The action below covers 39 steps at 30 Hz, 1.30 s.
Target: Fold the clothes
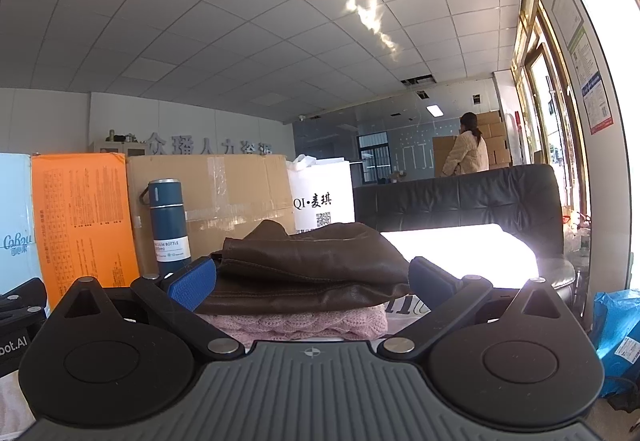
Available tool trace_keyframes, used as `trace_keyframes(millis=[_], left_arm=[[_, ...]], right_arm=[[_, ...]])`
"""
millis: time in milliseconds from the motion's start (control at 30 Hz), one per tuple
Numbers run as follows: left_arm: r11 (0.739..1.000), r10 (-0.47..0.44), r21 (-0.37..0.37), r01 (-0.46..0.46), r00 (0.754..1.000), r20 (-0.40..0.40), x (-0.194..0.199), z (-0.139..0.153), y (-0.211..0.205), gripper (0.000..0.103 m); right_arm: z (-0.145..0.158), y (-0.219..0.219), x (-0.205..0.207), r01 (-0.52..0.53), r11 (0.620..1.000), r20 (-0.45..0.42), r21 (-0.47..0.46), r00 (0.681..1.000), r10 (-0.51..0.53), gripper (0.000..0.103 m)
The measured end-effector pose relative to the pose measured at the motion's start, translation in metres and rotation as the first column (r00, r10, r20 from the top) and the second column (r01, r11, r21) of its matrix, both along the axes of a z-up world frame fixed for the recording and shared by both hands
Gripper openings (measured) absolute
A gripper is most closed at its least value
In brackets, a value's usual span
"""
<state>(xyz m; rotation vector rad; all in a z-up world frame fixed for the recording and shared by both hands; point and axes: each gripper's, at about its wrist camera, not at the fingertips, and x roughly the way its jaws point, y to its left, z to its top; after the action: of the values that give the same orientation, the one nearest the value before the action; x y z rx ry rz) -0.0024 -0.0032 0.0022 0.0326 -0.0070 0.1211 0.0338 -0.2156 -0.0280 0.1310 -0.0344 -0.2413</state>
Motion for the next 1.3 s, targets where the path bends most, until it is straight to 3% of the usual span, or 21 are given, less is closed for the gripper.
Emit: trace_keyframes(millis=[1300], left_arm=[[1.000,-0.008,-0.013,0.008,1.000,-0.014,0.0014,-0.0007,0.0028,0.103]], right_arm=[[-0.0015,-0.0036,-0.0008,-0.035,0.999,-0.006,0.023,0.999,0.035,0.103]])
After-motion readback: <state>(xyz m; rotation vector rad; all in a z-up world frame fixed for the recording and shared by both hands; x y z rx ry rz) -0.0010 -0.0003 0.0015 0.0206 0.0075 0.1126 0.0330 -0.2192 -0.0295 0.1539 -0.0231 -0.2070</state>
